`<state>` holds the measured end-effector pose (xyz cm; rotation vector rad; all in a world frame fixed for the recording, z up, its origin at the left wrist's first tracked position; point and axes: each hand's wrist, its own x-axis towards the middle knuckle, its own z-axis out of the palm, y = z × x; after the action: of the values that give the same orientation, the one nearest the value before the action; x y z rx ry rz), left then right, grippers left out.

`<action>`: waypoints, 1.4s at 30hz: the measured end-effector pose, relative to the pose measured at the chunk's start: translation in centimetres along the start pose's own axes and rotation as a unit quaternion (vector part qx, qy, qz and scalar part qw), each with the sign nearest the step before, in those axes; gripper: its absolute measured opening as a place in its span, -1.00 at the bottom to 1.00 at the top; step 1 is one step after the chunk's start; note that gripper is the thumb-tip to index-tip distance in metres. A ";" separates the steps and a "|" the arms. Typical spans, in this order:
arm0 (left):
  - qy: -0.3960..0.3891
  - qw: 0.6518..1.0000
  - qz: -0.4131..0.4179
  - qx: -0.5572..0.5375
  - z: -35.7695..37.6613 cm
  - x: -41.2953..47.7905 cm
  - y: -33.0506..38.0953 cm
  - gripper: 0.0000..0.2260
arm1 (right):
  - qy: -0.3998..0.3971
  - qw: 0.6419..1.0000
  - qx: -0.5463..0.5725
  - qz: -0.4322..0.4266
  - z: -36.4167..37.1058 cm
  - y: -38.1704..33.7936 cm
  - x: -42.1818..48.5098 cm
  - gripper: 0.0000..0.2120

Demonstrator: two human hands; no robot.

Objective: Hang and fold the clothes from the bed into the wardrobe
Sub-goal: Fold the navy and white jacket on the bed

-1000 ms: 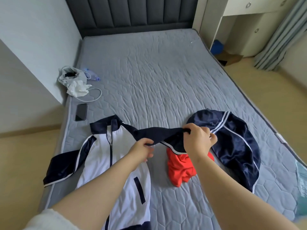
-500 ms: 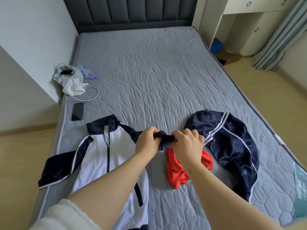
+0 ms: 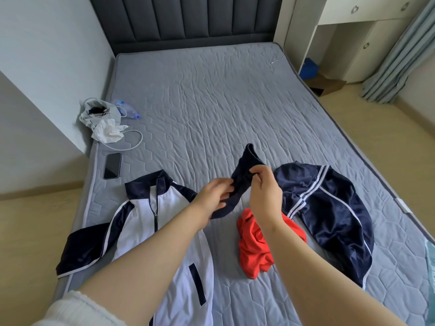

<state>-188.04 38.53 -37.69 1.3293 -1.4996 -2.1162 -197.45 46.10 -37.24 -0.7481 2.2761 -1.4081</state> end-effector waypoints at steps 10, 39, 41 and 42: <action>0.051 0.980 -0.046 -0.187 -1.0 0.6 6.2 -0.81 | -0.116 0.983 0.140 0.002 1.2 -2.4 0.2 -0.59; 0.277 0.931 -0.207 -0.115 -37.9 9.4 -21.2 -0.83 | -0.353 0.895 -0.193 0.192 34.0 16.0 -9.5 -0.49; 0.279 0.923 -0.221 -0.144 -39.5 9.7 -23.6 -0.84 | -0.346 0.895 -0.228 0.167 36.1 16.5 -10.2 -0.49; 0.277 0.924 -0.219 -0.145 -39.9 9.7 -24.3 -0.81 | -0.344 0.896 -0.238 0.152 36.6 16.5 -10.3 -0.51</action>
<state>-155.57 18.08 -65.96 2.0466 -0.6813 -1.8347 -173.08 32.43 -67.87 -0.8135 2.0233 -0.3363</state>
